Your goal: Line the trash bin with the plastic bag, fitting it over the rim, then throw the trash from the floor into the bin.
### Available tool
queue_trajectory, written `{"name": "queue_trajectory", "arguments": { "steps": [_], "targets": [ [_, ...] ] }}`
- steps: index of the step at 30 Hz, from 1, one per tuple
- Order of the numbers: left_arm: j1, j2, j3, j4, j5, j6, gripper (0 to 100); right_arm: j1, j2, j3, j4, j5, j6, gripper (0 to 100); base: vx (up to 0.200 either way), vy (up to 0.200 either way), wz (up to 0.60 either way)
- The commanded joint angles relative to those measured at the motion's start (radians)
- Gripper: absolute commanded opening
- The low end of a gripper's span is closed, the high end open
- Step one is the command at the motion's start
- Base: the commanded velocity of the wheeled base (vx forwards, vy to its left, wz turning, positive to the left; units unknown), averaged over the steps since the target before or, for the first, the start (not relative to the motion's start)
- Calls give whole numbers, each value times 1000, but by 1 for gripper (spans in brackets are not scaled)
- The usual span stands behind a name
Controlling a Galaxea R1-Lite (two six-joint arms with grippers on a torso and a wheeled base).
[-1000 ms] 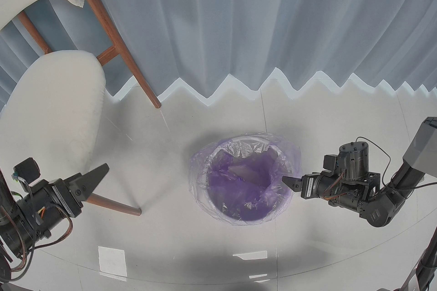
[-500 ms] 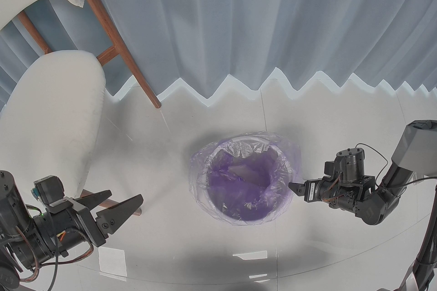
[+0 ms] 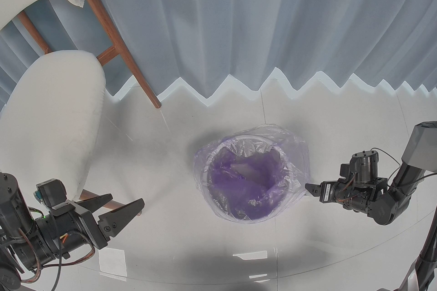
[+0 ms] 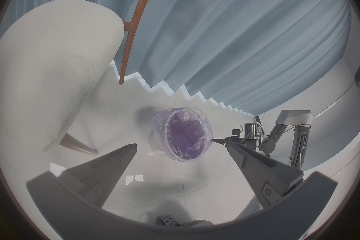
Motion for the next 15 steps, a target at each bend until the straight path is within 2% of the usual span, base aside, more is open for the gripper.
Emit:
{"name": "queue_trajectory", "arguments": {
  "steps": [1, 8, 15],
  "targets": [
    [0, 7, 0, 0, 0, -1, 100, -10, -9, 9, -4, 1, 1, 100, 0, 0, 0],
    [0, 15, 0, 0, 0, 1, 100, -11, 70, -11, -8, 1, 1, 100, 0, 0, 0],
    [0, 10, 17, 0, 9, 2, 100, -5, 232, -169, -13, -2, 1, 100, 0, 0, 0]
  ]
}}
